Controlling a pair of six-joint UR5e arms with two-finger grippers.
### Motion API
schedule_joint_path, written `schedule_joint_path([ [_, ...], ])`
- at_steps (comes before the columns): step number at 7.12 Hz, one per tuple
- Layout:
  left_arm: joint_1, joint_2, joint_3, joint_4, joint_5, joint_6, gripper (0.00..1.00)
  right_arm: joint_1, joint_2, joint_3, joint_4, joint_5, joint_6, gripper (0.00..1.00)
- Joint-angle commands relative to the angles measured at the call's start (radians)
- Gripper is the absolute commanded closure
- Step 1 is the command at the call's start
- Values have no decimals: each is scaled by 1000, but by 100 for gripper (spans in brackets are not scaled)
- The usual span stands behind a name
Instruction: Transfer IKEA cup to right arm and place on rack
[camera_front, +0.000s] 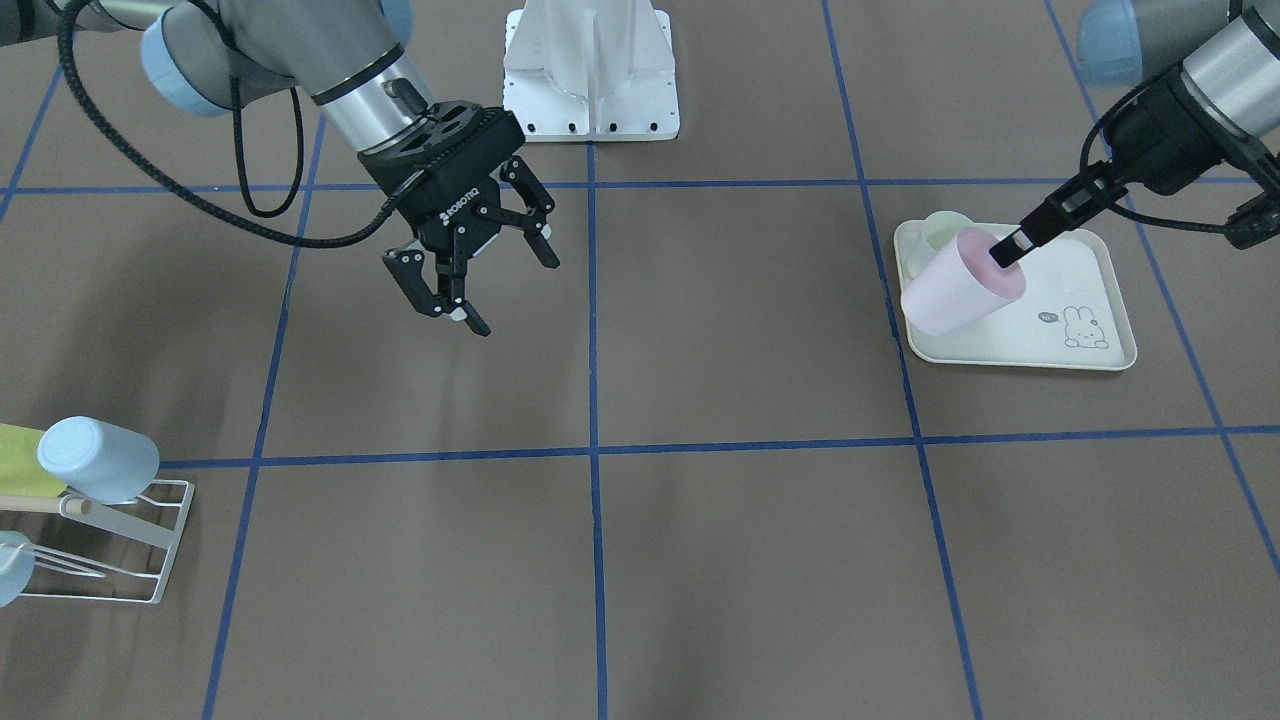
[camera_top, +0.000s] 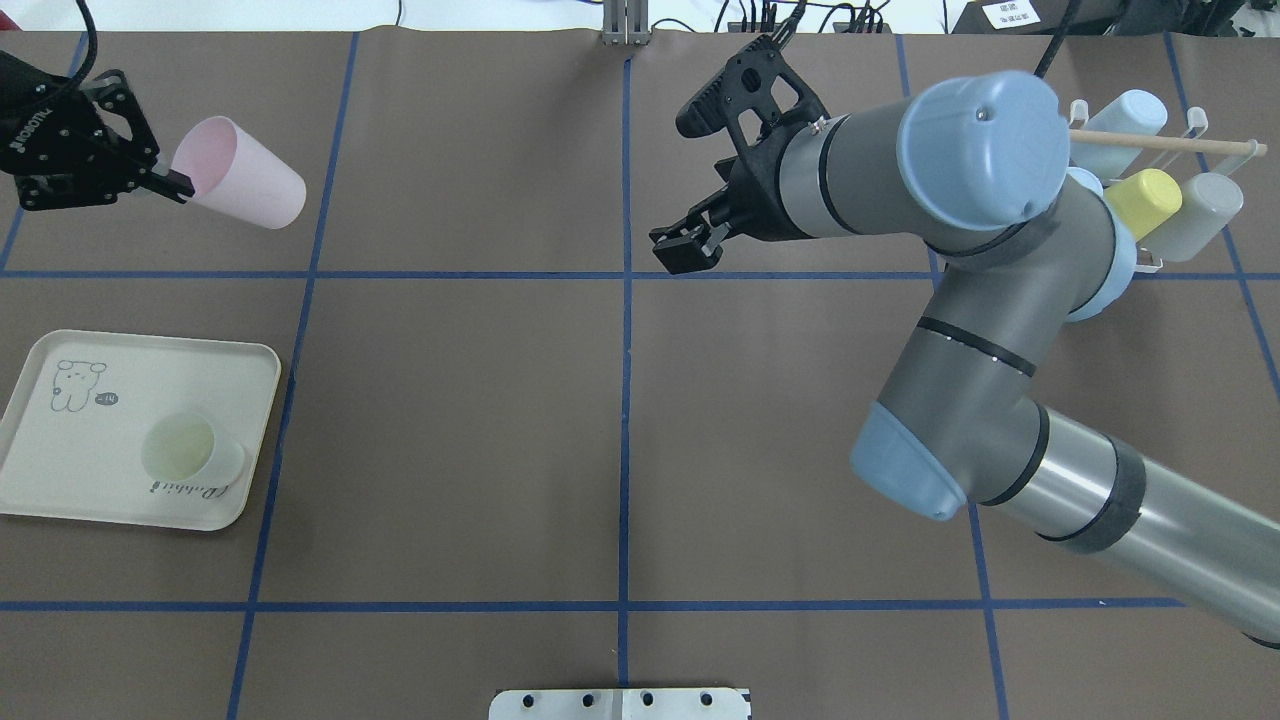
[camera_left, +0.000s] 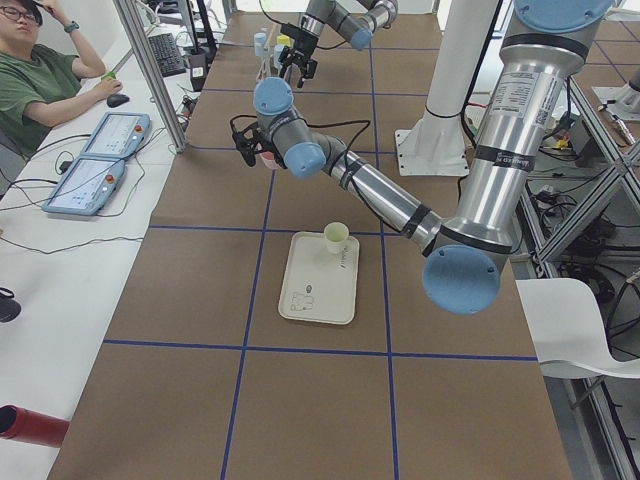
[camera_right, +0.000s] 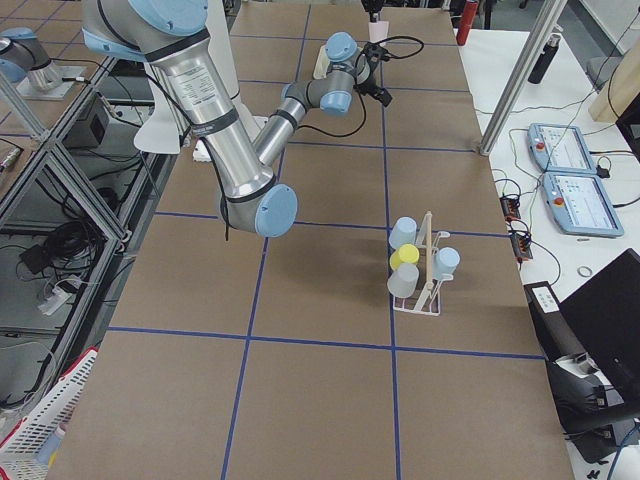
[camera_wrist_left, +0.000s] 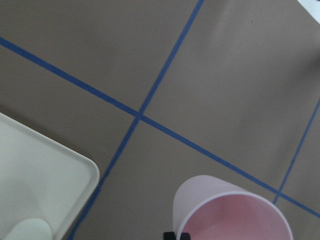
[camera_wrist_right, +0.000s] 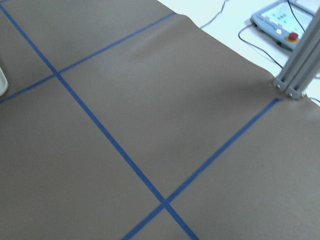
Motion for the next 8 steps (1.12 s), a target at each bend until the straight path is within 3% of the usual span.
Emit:
schedule_joint_path([
  [1, 15, -100, 22, -11, -113, -131, 100, -85, 24, -18, 156, -108, -2, 0],
  [2, 23, -134, 24, -12, -129, -181, 100, -90, 48, -37, 162, -114, -3, 0],
  [3, 42, -152, 28, -12, -136, -196, 100, -104, 50, -40, 211, -181, -5, 0],
  [5, 50, -195, 64, -18, -225, -201, 100, -169, 50, -109, 405, -316, -13, 0],
  [8, 63, -258, 91, -20, -251, -241, 100, -211, 54, -120, 445, -347, -60, 0],
])
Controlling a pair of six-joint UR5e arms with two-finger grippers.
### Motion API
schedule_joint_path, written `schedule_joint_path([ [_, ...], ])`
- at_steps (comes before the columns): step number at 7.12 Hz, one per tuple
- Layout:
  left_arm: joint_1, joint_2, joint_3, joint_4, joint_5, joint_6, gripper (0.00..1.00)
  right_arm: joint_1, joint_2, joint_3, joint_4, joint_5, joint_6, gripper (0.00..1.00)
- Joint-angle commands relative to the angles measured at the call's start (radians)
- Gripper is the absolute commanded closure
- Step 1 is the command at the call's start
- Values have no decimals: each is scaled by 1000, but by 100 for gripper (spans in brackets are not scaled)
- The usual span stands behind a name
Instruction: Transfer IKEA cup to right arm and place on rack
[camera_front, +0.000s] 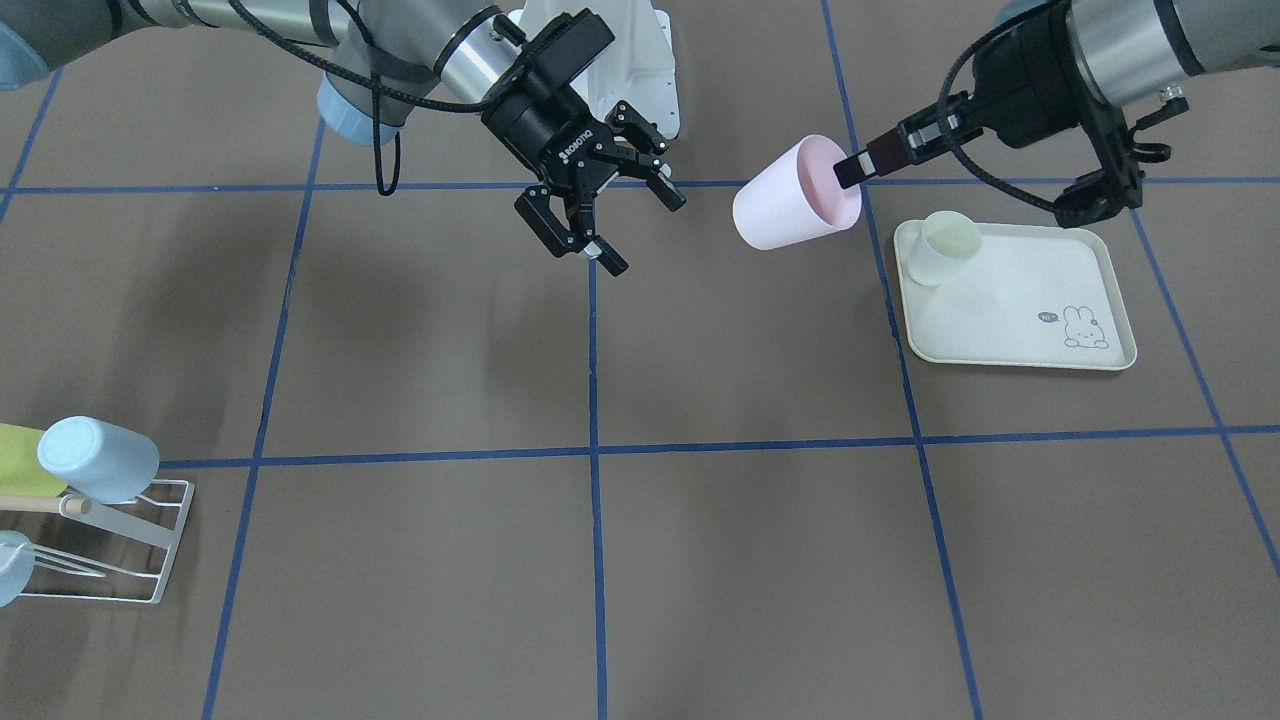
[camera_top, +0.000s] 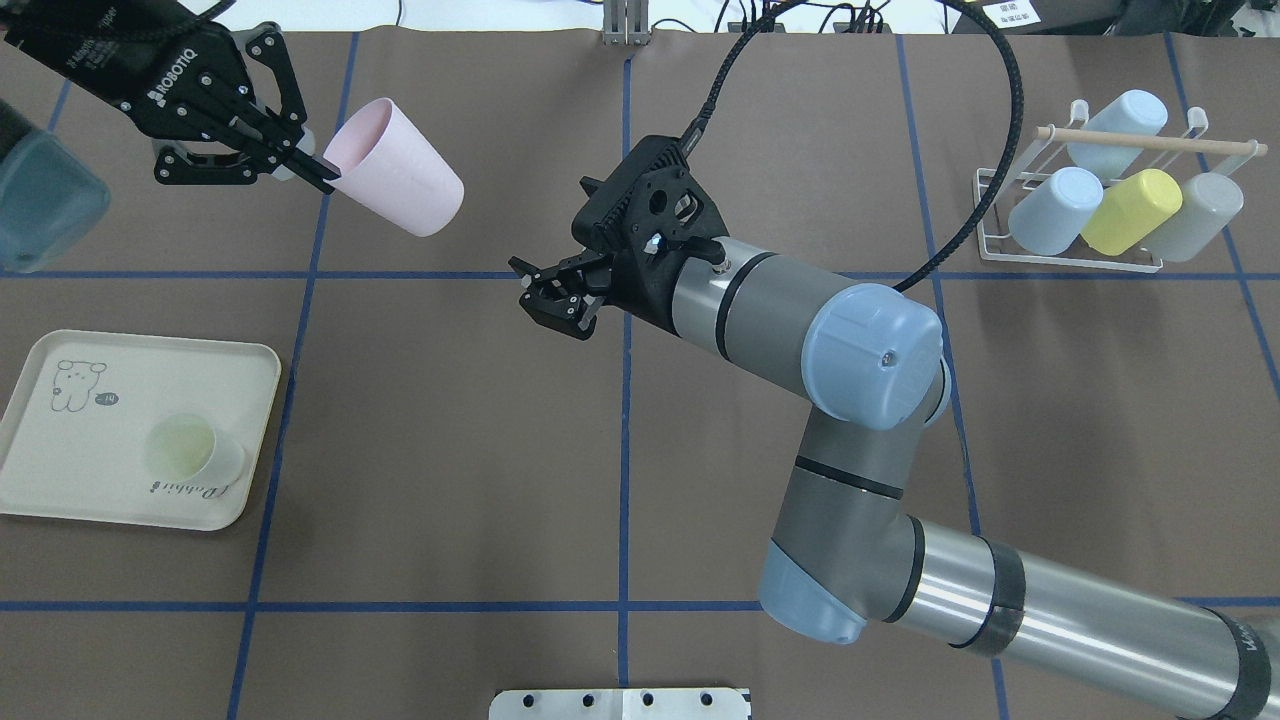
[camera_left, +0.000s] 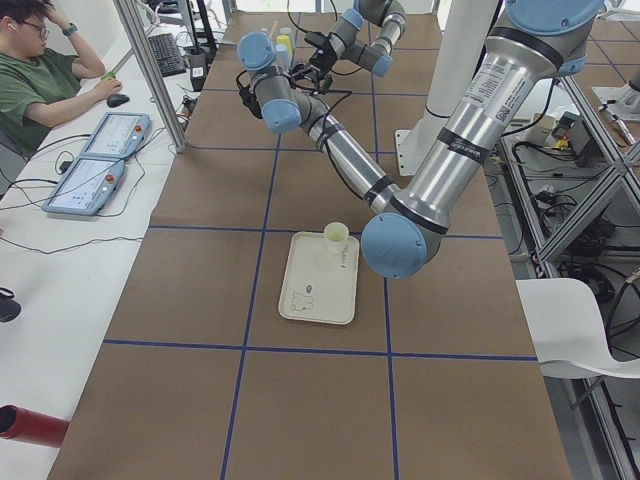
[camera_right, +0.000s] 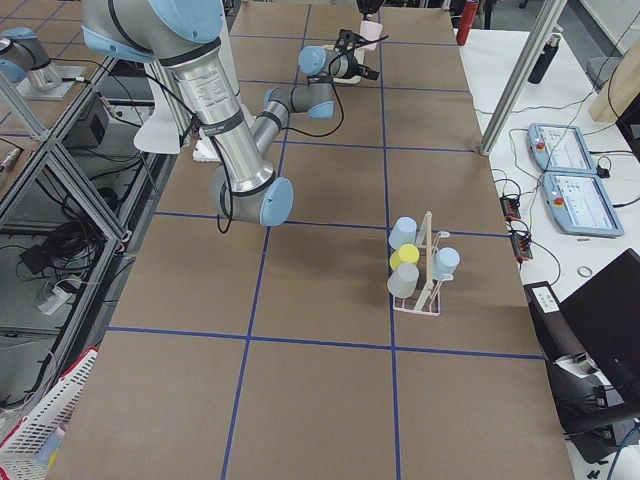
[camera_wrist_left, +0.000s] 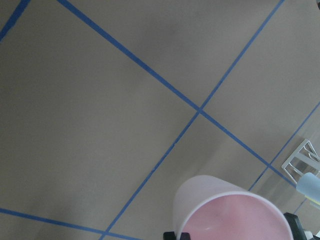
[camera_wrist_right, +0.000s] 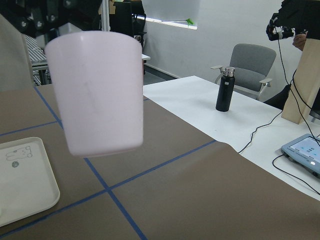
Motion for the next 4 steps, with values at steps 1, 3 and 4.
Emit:
schedule_joint_path([
  [1, 12, -25, 7, 0, -5, -15, 100, -26, 24, -3, 8, -8, -24, 0],
  [3, 26, -31, 9, 0, -5, -18, 100, -37, 61, -4, 8, -9, -44, 0],
  [4, 46, -35, 9, -2, -3, -18, 100, -37, 63, -3, 8, -14, -54, 0],
])
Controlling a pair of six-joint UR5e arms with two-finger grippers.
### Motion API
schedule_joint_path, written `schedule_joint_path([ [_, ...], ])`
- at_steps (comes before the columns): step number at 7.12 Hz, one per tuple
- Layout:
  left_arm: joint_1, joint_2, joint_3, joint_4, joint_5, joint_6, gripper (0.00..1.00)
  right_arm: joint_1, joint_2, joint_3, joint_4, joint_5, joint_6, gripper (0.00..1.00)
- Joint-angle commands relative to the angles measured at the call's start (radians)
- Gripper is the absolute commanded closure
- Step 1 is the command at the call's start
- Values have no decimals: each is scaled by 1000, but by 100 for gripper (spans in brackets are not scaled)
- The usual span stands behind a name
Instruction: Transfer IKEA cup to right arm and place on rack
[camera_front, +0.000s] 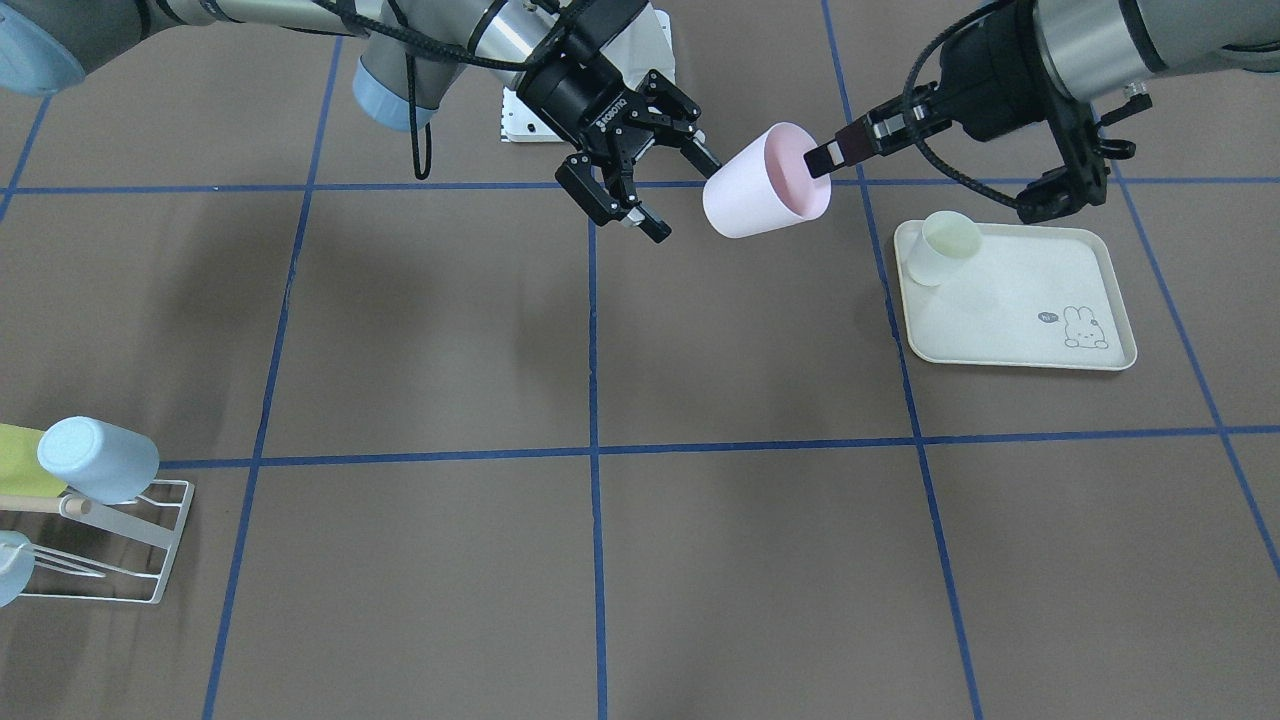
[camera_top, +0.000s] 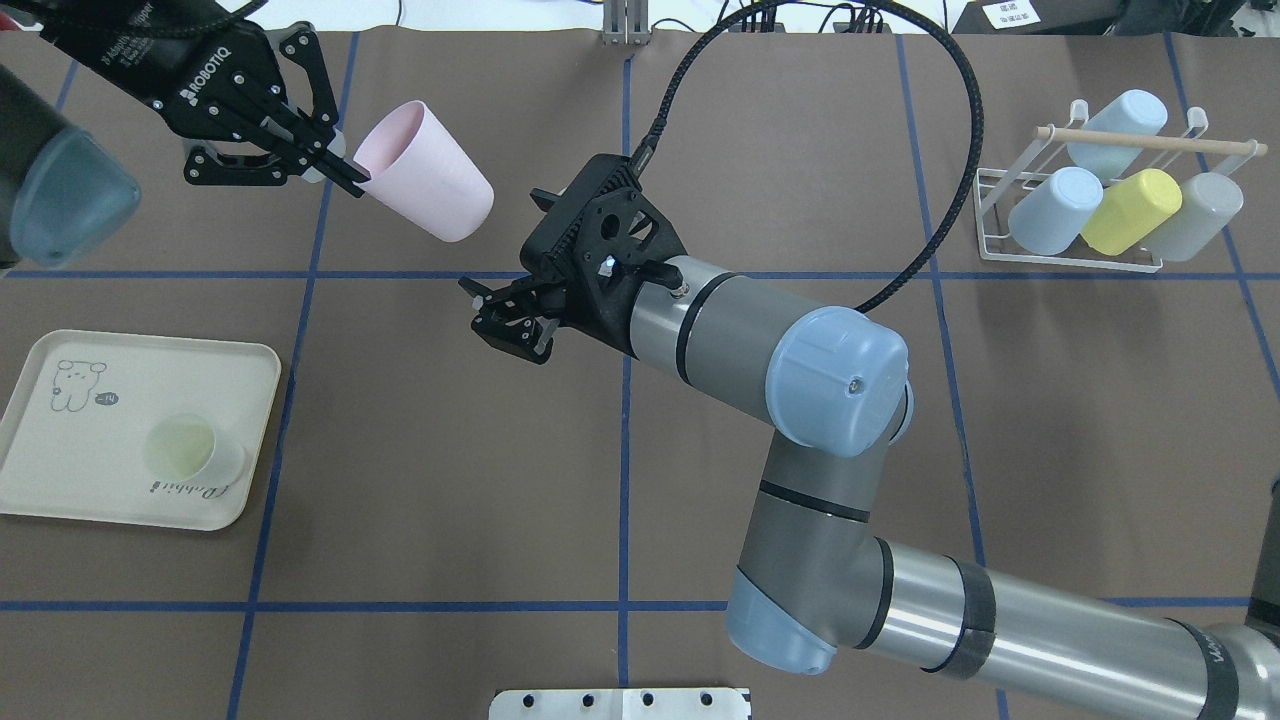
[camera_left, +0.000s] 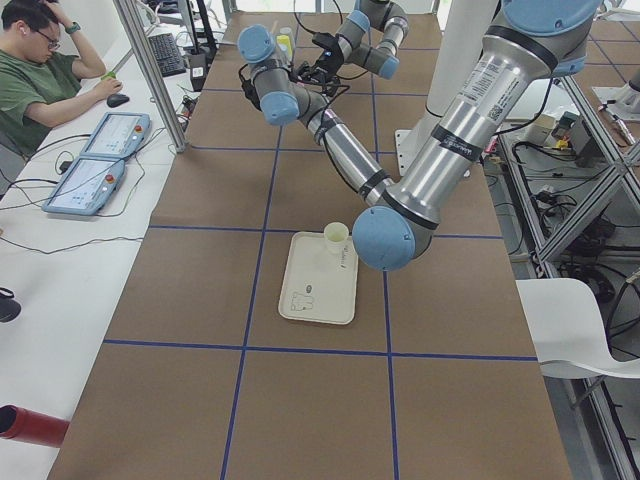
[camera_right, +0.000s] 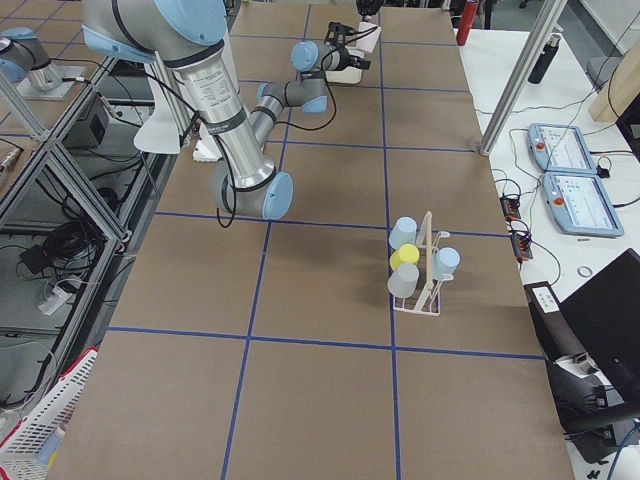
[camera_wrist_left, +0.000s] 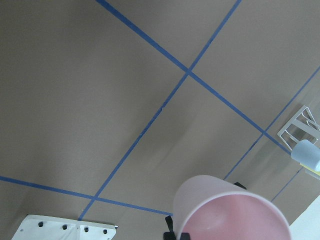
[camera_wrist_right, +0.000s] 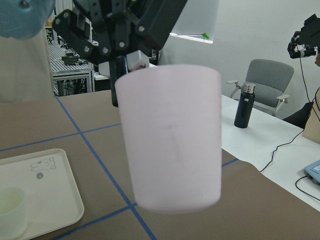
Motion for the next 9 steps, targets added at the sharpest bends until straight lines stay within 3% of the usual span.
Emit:
schedule_joint_path([
  [1, 33, -5, 2, -6, 1, -1, 100, -2, 15, -1, -2, -29, -10, 0],
  [6, 49, -19, 4, -6, 1, -1, 100, -24, 14, -1, -2, -62, -87, 1],
  [9, 49, -20, 5, -6, 1, -2, 100, -33, 12, -1, -2, -62, -108, 17],
])
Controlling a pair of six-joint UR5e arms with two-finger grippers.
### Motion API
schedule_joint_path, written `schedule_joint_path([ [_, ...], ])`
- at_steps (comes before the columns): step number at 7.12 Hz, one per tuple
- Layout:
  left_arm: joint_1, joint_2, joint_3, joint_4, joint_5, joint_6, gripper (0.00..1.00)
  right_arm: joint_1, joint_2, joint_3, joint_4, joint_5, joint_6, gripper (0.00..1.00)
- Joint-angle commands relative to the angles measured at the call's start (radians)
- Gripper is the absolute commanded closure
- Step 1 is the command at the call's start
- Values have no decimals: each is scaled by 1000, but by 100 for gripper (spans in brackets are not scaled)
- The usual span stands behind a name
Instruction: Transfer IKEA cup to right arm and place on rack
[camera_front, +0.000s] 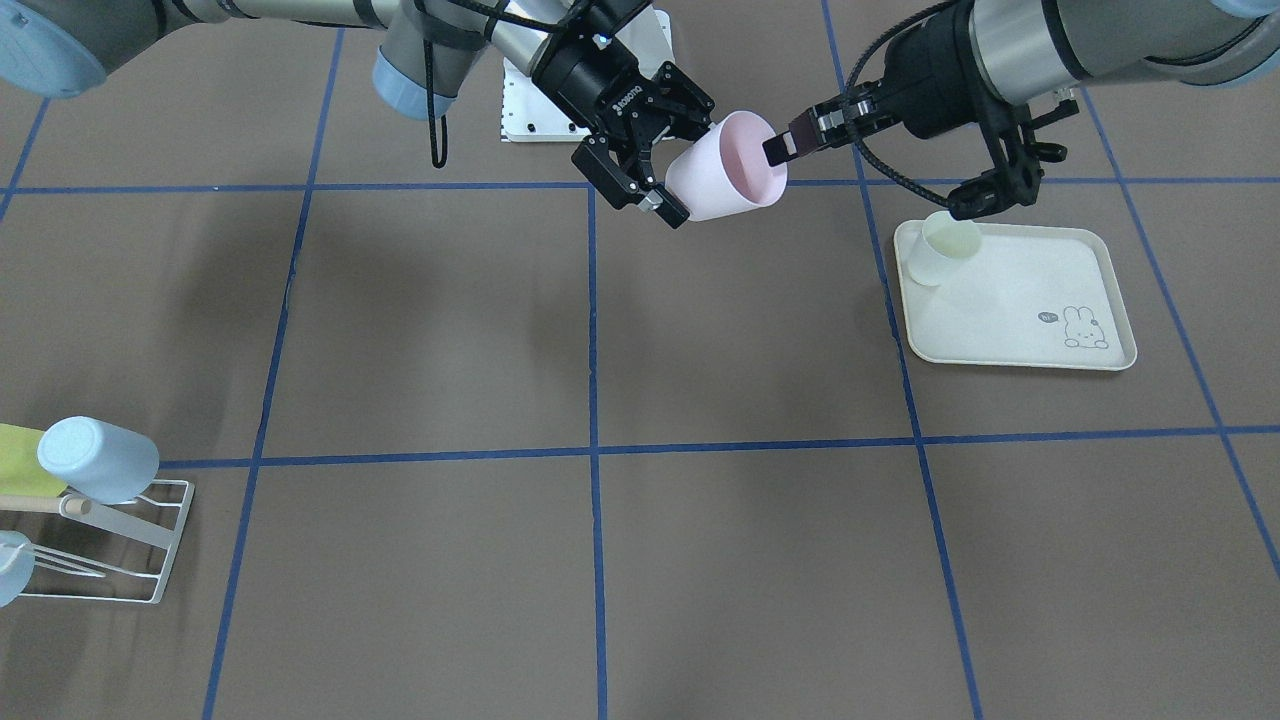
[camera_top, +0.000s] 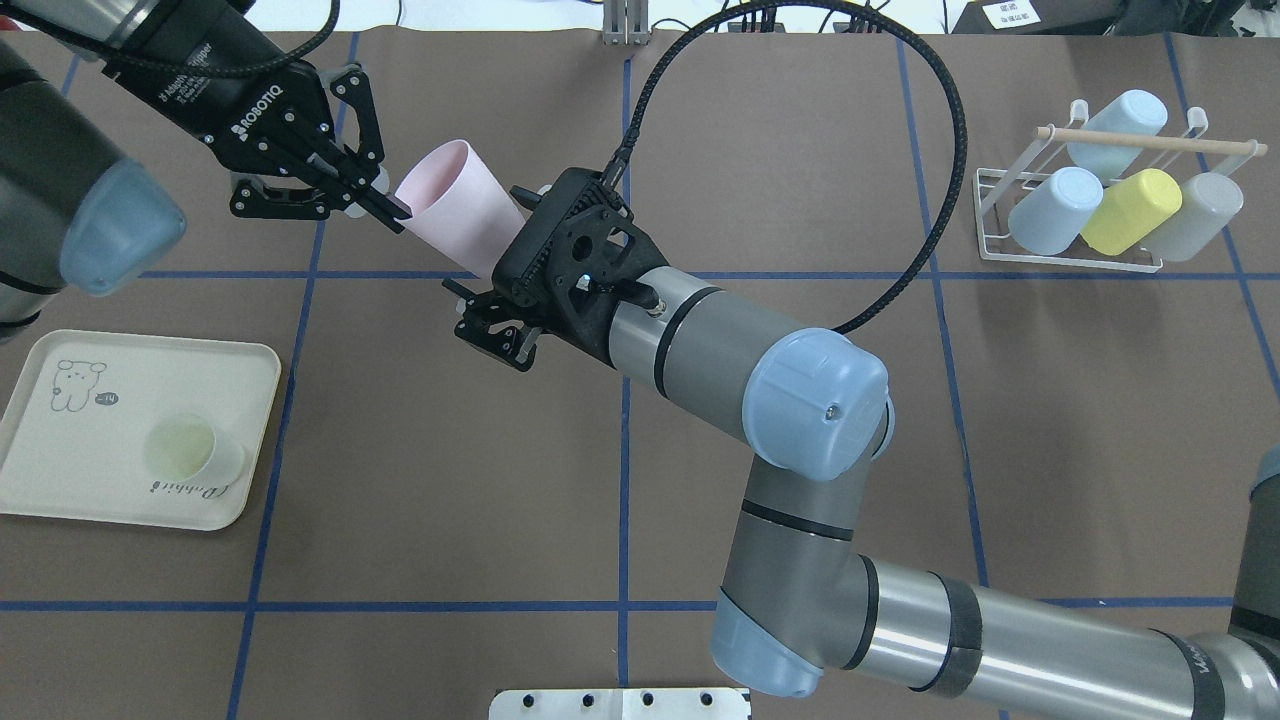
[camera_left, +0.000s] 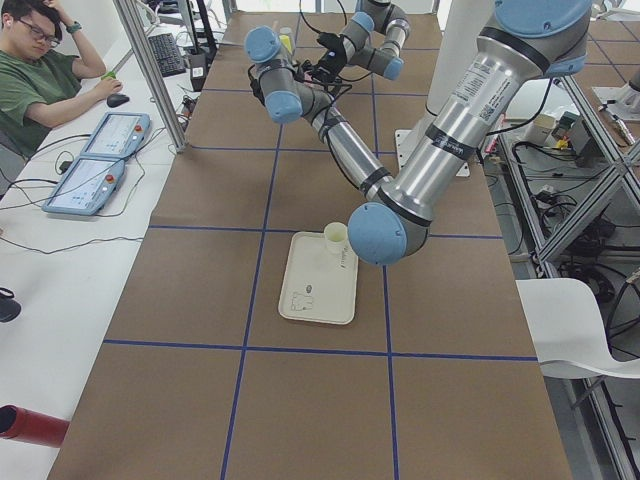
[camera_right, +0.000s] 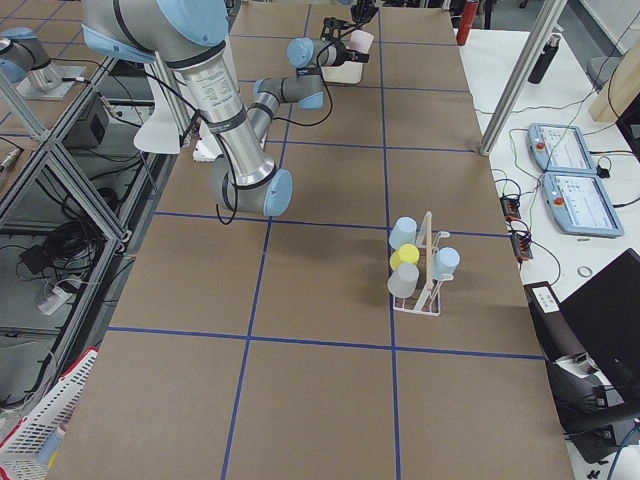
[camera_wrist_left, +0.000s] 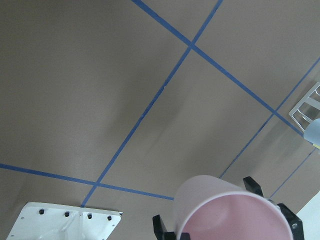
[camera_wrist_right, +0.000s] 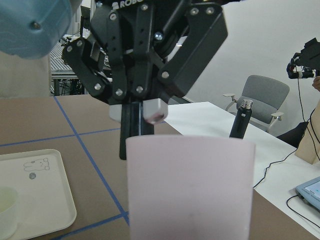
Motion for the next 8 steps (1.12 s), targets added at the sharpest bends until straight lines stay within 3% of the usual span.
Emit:
schedule_joint_path([
  [1, 0, -1, 0, -2, 0, 0, 100, -6, -2, 2, 2, -2, -20, 31],
  [2, 0, -3, 0, -2, 0, 0, 100, -8, -2, 2, 0, -2, -20, 43],
  [3, 5, -10, 0, -3, 0, 3, 70, -6, -3, 2, -3, -3, -18, 52],
  [4, 12, -24, 0, -11, 2, 6, 1, -6, -3, 2, -6, -11, -18, 55],
  [8, -49, -15, 0, -26, 2, 18, 0, 0, -25, 6, -9, -16, 0, 63],
])
